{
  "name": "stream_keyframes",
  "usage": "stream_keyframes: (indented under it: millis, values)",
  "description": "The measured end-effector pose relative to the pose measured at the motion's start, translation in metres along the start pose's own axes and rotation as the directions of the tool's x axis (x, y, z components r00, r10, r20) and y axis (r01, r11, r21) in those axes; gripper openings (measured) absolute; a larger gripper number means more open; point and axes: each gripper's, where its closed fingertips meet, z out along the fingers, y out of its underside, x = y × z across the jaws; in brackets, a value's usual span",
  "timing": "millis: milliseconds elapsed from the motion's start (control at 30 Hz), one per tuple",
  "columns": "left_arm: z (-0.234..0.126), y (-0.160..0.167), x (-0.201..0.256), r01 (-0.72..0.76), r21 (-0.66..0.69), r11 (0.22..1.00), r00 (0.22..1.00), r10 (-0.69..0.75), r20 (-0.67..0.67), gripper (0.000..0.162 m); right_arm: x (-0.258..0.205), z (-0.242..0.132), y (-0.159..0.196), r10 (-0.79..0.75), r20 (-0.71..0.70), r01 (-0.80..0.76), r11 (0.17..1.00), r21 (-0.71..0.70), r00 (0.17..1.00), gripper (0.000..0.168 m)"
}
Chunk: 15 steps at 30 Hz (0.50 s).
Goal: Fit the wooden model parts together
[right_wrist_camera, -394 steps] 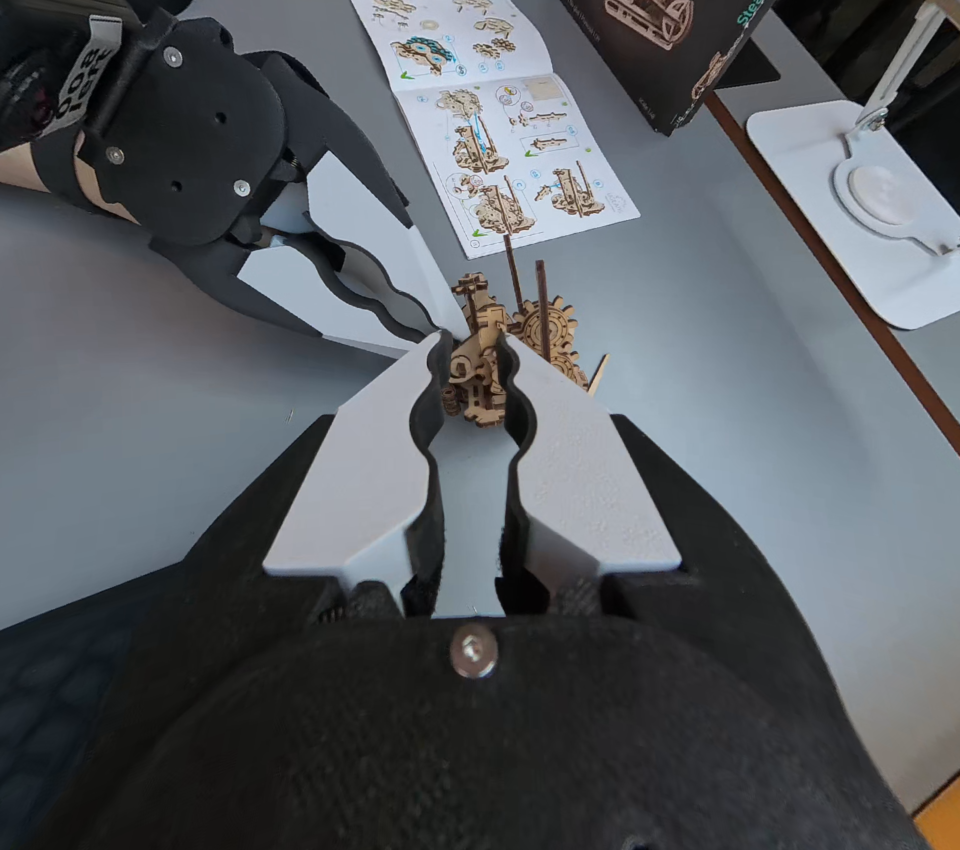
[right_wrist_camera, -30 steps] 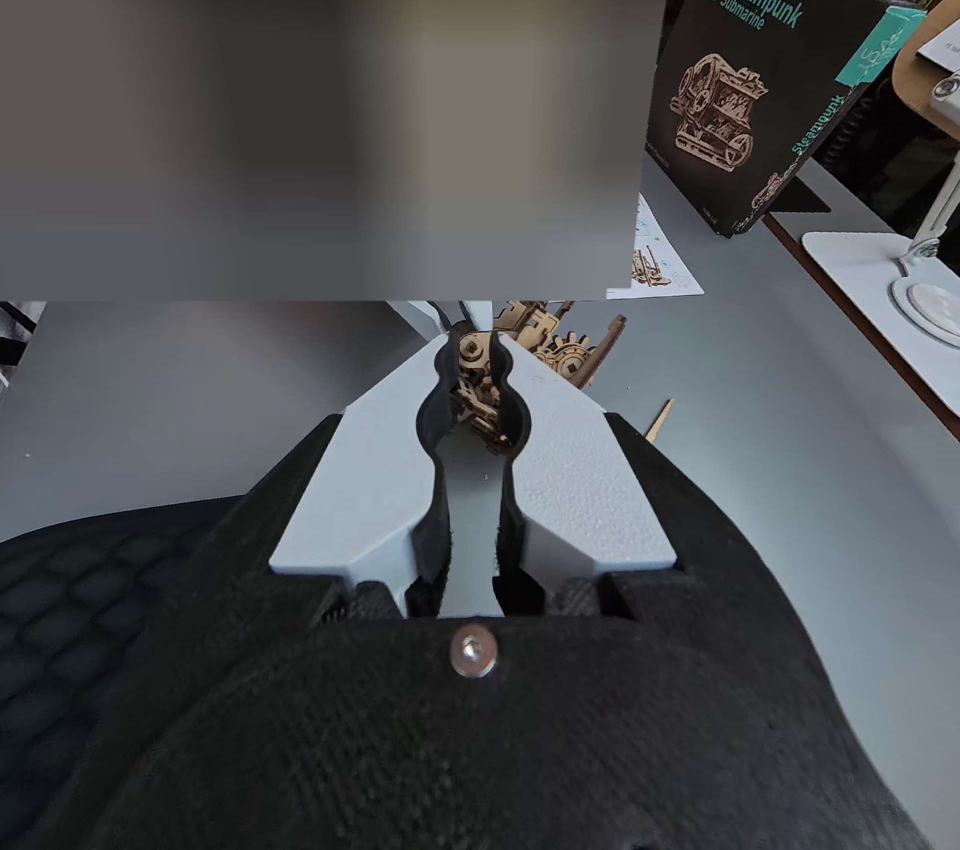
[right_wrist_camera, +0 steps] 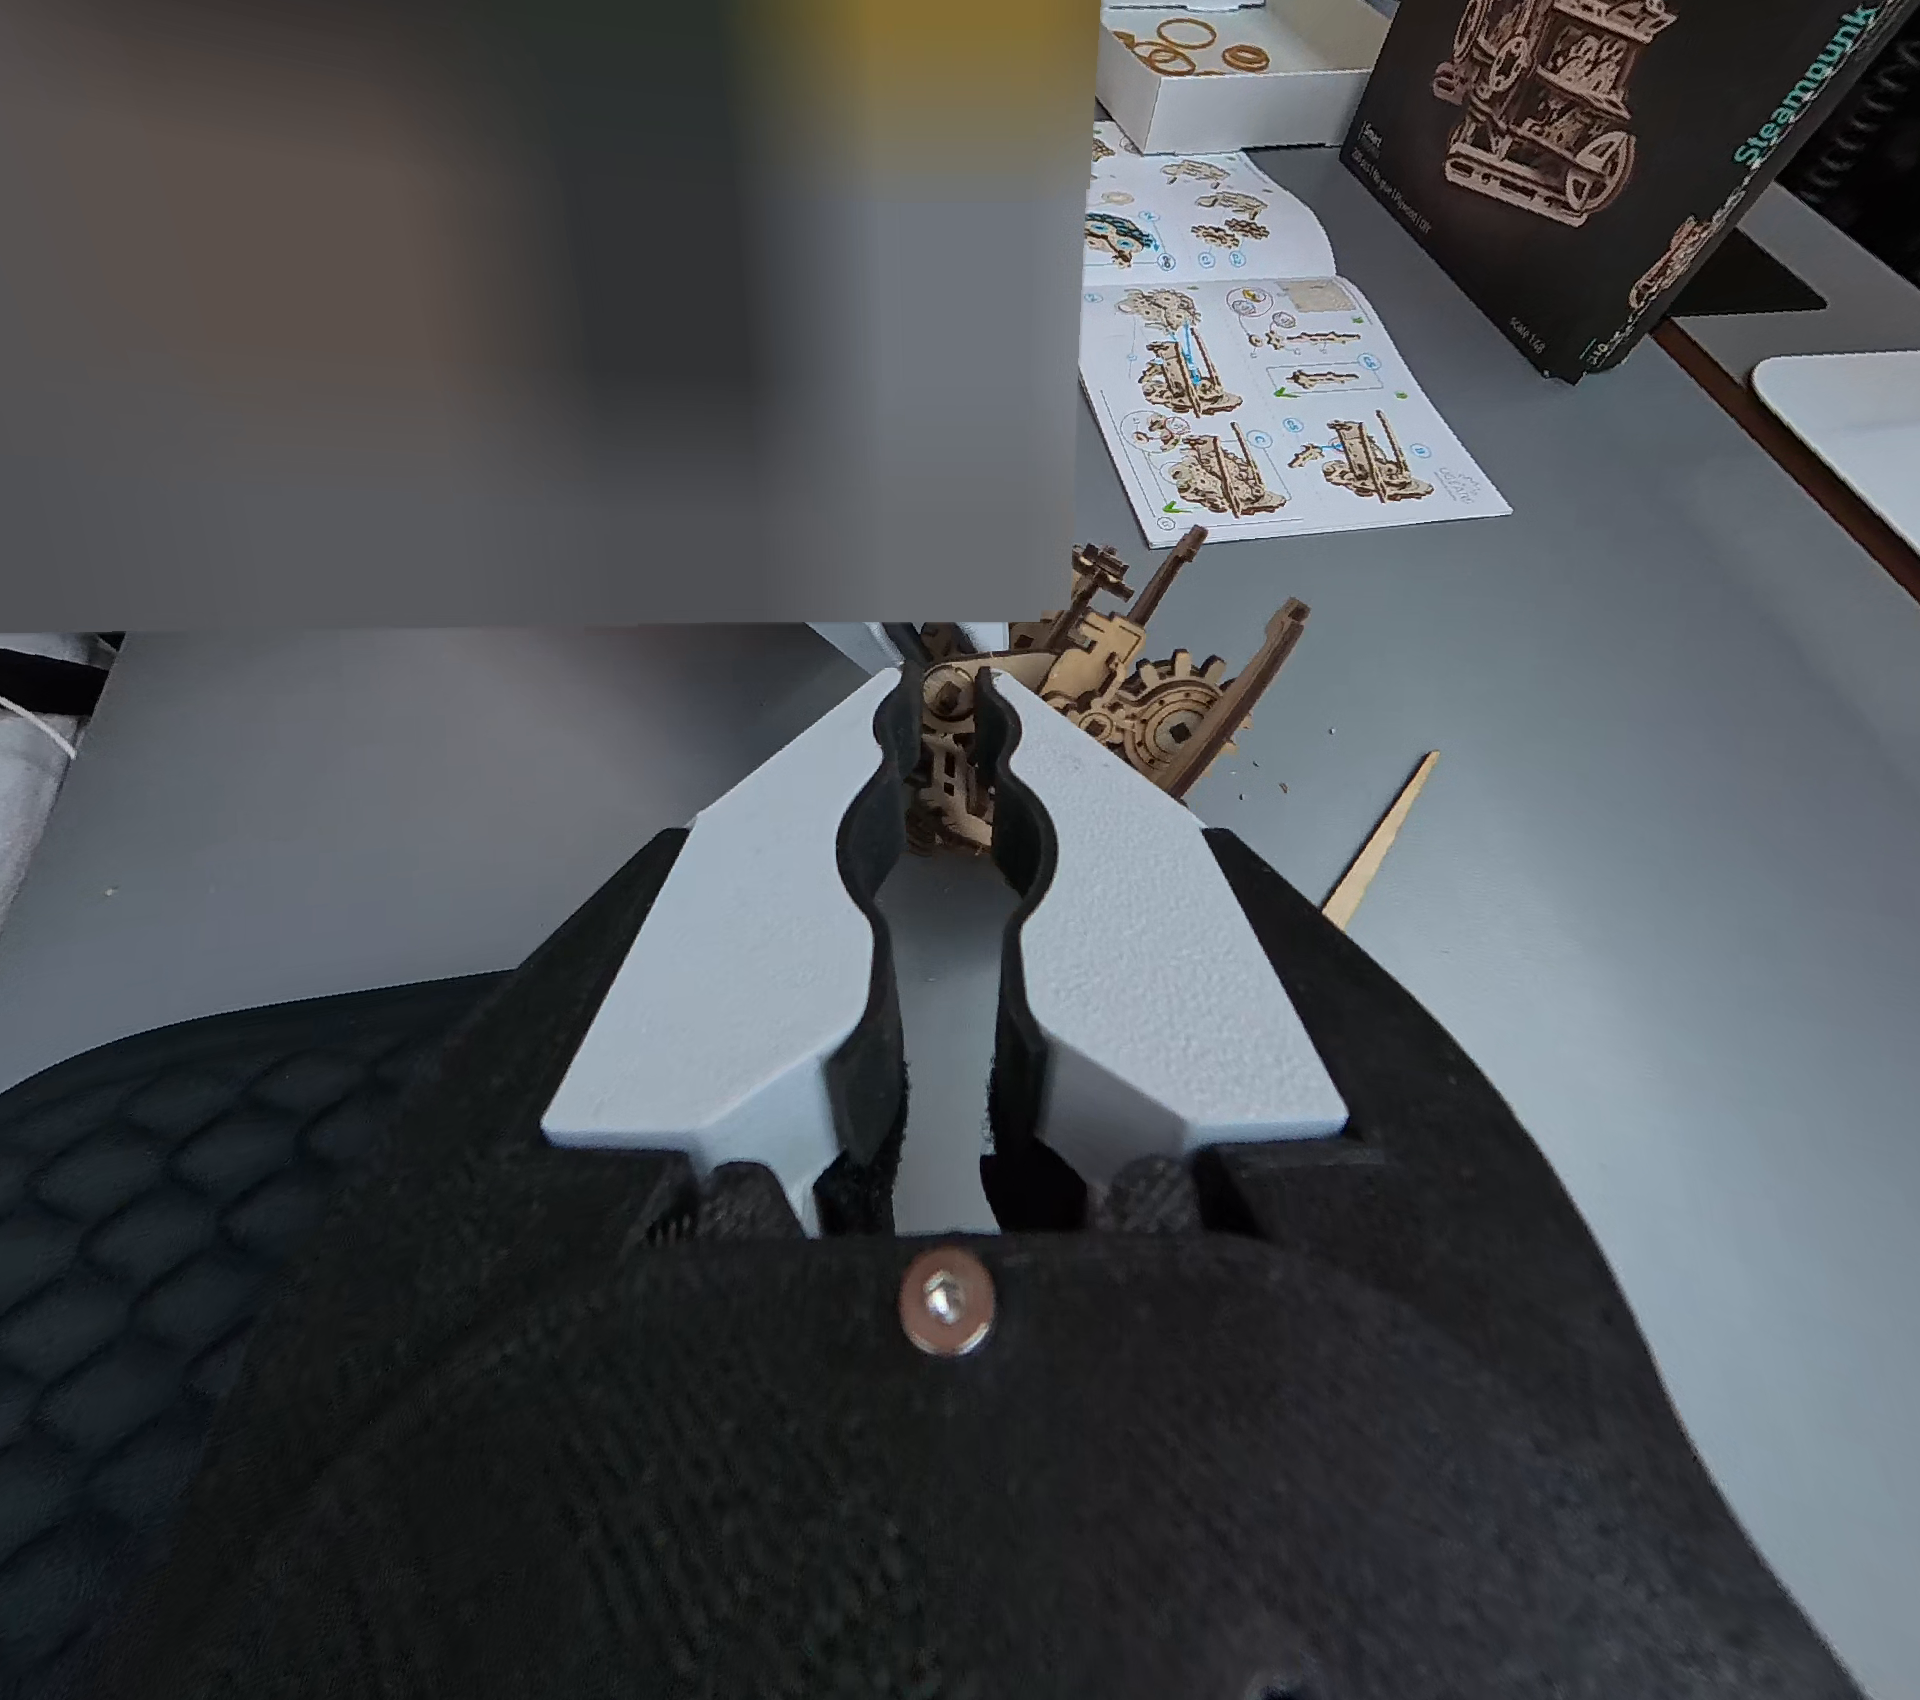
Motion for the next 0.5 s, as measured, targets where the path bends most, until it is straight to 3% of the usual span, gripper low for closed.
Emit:
stream_keyframes:
  millis: [267,500]
  values:
    - [0.002,0.004,-0.002,0.017,-0.022,1.000,1.000,-0.017,0.008,0.007,0.007,0.002,0.010,0.089,0.016,-0.088,0.996,-0.017,0.996,0.008]
    - [0.004,0.009,0.001,0.001,-0.048,0.999,1.000,-0.001,0.007,0.006,0.008,0.004,0.014,0.060,-0.005,-0.060,0.997,-0.044,0.998,0.008]
